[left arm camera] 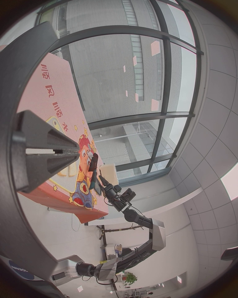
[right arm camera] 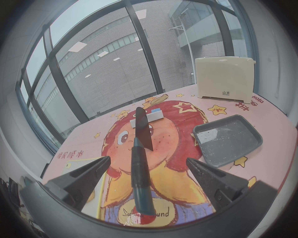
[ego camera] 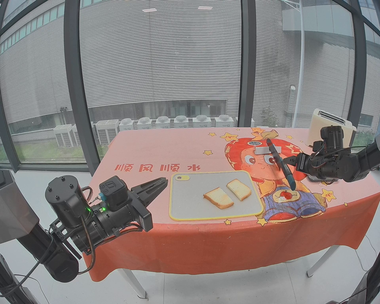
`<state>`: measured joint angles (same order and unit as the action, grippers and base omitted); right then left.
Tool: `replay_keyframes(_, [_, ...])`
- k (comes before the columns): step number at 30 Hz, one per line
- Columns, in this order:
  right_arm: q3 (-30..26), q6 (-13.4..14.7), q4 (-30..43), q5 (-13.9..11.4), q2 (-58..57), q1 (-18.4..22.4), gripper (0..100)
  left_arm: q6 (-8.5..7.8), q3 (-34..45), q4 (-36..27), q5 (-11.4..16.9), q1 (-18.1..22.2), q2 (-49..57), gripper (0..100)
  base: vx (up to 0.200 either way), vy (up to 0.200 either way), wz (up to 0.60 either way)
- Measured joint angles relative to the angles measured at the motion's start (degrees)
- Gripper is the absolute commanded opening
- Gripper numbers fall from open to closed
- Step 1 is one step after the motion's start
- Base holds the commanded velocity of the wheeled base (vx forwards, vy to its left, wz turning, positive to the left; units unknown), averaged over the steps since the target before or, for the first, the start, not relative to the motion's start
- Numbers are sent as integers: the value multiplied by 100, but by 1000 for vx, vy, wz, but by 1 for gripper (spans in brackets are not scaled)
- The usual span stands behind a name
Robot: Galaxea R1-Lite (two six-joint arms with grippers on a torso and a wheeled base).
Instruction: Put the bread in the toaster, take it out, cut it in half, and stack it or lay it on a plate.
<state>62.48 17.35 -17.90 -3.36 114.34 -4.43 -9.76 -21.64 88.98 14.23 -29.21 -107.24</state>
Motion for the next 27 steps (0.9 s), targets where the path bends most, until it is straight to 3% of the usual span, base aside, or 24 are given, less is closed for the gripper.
replay_keyframes(6, [-160, -66, 13, 41, -234, -87, 100, -28, 22, 0, -17, 7, 18, 0, 0, 0, 0])
replay_keyframes(12, [-446, -501, -30, 41, -544, -133, 100, -206, 158, -2, -41, 16, 16, 0, 0, 0, 0])
replay_keyframes(27, [-608, -633, -30, 39, -789, -412, 100, -217, 188, 0, -35, 20, 63, 0, 0, 0, 0])
